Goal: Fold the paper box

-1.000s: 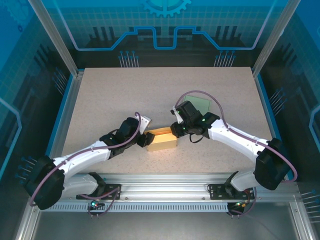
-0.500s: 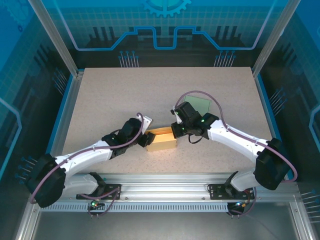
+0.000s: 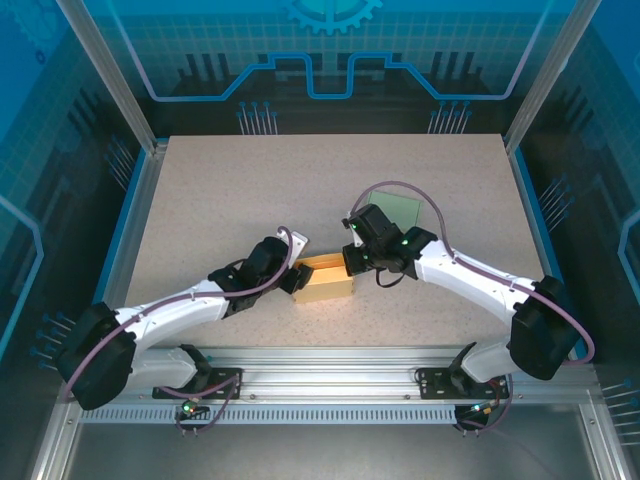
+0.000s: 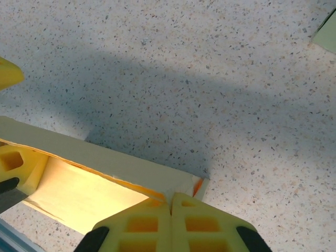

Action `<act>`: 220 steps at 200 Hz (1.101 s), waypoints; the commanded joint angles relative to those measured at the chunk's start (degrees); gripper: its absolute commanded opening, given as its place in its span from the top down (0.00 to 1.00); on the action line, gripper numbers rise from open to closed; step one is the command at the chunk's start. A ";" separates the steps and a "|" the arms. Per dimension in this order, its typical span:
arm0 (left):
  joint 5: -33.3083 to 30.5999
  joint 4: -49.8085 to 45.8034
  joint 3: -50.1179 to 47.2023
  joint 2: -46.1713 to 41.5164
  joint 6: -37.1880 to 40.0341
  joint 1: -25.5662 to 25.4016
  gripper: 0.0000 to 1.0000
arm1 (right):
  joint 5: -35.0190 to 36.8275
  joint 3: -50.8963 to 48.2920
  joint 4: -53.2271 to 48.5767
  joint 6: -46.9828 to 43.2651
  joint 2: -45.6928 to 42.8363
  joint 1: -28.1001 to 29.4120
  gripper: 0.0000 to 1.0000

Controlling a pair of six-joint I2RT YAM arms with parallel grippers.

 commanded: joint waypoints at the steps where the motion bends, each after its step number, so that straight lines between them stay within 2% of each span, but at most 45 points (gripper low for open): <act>1: -0.65 -1.25 0.79 -0.47 0.00 -0.68 0.36 | -0.21 -2.13 0.64 1.40 -0.08 1.35 0.96; 77: -0.54 -8.57 3.31 -7.44 -1.49 -0.72 0.35 | 1.67 -2.05 0.21 1.20 -1.16 1.36 0.96; 132: -5.13 -24.87 8.16 -9.78 -6.24 -0.74 0.37 | 1.71 -2.08 0.29 1.12 -1.47 1.36 0.95; 179: -3.17 -24.29 9.11 -8.74 -6.09 -0.70 0.40 | 1.36 -2.17 0.56 1.11 -1.23 1.35 0.95; 220: -5.27 -27.46 11.62 -5.67 -6.16 -0.69 0.42 | 1.04 -2.33 1.09 1.07 -1.31 1.36 0.95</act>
